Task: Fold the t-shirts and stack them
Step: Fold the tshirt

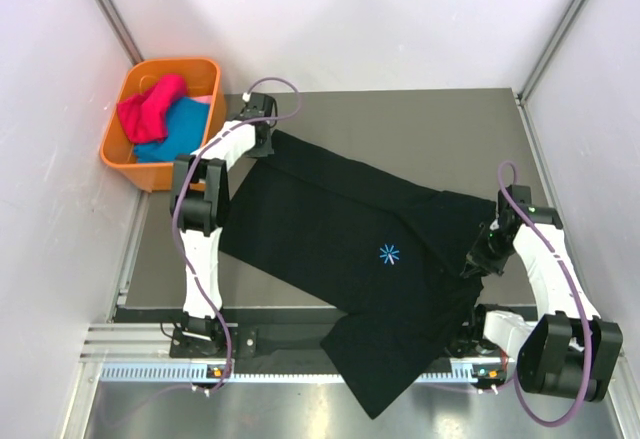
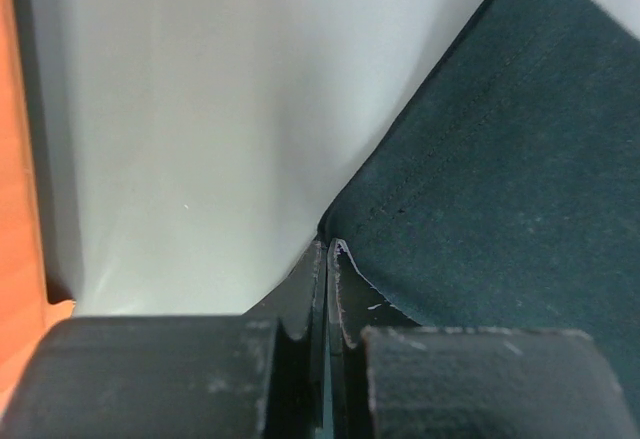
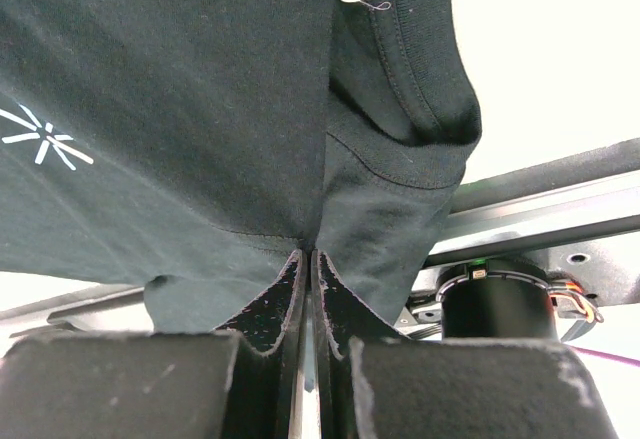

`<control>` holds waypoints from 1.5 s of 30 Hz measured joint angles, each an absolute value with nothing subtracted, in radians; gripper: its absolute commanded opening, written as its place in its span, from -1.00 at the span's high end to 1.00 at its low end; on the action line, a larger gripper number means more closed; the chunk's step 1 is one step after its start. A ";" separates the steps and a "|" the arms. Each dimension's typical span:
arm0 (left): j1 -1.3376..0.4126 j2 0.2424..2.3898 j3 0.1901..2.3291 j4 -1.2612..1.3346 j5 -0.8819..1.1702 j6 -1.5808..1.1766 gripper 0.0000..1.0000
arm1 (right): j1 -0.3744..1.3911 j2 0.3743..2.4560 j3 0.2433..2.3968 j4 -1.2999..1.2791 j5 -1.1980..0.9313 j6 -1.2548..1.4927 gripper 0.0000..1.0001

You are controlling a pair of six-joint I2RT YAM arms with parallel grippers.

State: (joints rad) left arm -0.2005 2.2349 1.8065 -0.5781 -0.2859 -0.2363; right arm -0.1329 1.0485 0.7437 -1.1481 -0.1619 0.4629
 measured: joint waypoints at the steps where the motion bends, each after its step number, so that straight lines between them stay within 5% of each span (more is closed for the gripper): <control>1: -0.200 2.240 1.806 -0.580 -0.286 -0.236 1.00 | -0.133 1.048 0.744 -1.148 -0.161 0.463 1.00; 35: -0.198 2.249 1.800 -0.585 -0.312 -0.230 1.00 | -0.133 0.986 0.864 -1.220 -0.025 0.444 0.95; 38: -0.198 2.249 1.799 -0.590 -0.312 -0.230 0.81 | -0.133 1.009 0.859 -1.217 -0.040 0.444 0.87; 41: -0.198 2.249 1.799 -0.605 -0.316 -0.227 0.29 | -0.133 1.031 0.857 -1.222 -0.054 0.437 0.69; 45: -0.193 2.247 1.823 -0.649 -0.334 -0.231 -0.18 | -0.133 1.069 0.875 -1.245 -0.054 0.420 0.09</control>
